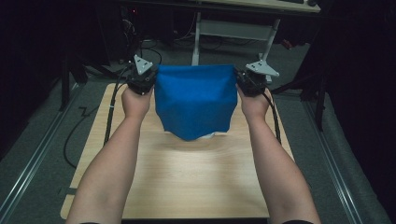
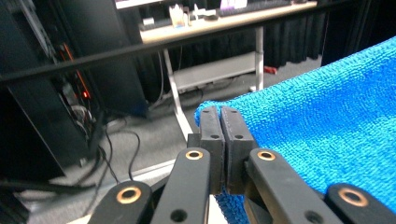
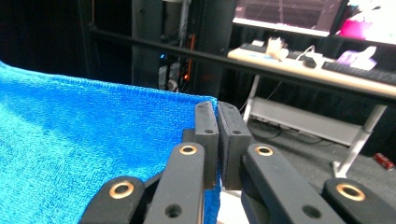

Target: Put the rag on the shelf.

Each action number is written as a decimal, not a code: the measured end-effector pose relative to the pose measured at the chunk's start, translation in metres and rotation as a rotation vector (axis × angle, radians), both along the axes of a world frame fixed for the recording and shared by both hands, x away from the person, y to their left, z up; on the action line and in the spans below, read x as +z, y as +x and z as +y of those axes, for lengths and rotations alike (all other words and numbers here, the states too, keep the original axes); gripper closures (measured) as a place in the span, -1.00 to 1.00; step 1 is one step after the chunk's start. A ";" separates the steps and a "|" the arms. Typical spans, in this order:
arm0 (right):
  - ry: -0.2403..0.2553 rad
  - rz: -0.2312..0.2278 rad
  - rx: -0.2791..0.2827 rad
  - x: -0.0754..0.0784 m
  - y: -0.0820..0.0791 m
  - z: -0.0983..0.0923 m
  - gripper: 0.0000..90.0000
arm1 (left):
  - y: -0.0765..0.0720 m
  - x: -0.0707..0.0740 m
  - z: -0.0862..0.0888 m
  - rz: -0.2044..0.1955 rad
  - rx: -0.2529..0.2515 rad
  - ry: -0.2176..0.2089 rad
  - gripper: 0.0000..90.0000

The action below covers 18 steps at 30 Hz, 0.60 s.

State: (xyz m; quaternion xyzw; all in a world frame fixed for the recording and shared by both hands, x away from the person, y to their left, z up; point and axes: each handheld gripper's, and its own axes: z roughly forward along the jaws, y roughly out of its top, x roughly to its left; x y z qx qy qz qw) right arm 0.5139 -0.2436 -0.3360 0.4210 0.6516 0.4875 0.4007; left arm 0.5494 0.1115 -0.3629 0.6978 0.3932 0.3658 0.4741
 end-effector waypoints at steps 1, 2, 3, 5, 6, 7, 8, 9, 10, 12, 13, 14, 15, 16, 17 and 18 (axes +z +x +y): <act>0.006 0.027 0.008 -0.007 0.004 0.001 0.96 | 0.002 -0.013 0.002 0.031 -0.001 0.007 0.98; 0.006 0.027 0.008 -0.007 0.004 0.001 0.96 | 0.002 -0.013 0.002 0.031 -0.001 0.007 0.98; -0.014 0.046 0.007 -0.015 0.007 0.004 0.96 | 0.002 -0.020 0.003 0.043 -0.001 0.010 0.98; -0.031 0.055 0.006 -0.021 0.008 0.006 0.96 | 0.002 -0.028 0.004 0.055 -0.001 0.004 0.98; -0.031 0.055 0.006 -0.021 0.008 0.006 0.96 | 0.001 -0.030 0.005 0.058 -0.001 -0.001 0.98; -0.030 0.059 0.005 -0.023 0.009 0.006 0.96 | 0.001 -0.034 0.006 0.065 -0.003 -0.009 0.98; -0.035 0.066 0.004 -0.027 0.009 0.007 0.96 | 0.001 -0.036 0.006 0.077 -0.007 -0.011 0.98; -0.038 0.073 0.002 -0.030 0.010 0.007 0.96 | 0.001 -0.038 0.006 0.084 -0.012 -0.004 0.98; -0.031 0.083 -0.004 -0.037 0.010 0.006 0.96 | -0.001 -0.041 0.005 0.075 -0.016 -0.007 0.98; -0.030 0.085 -0.005 -0.039 0.009 0.005 0.96 | -0.001 -0.043 0.005 0.082 -0.019 -0.017 0.98; -0.024 0.096 -0.006 -0.043 0.009 0.004 0.96 | -0.002 -0.045 0.005 0.089 -0.022 -0.021 0.98; -0.027 0.103 -0.008 -0.047 0.009 0.003 0.96 | -0.002 -0.048 0.004 0.091 -0.023 -0.017 0.98; -0.030 0.116 -0.009 -0.054 0.007 0.001 0.96 | -0.004 -0.053 0.003 0.104 -0.030 -0.015 0.98; -0.030 0.116 -0.009 -0.054 0.007 0.001 0.96 | -0.004 -0.053 0.003 0.104 -0.030 -0.015 0.98; -0.031 0.131 -0.012 -0.061 0.006 -0.001 0.96 | -0.005 -0.058 0.002 0.117 -0.036 -0.011 0.98; -0.031 0.131 -0.012 -0.061 0.006 -0.001 0.96 | -0.005 -0.058 0.002 0.117 -0.036 -0.011 0.98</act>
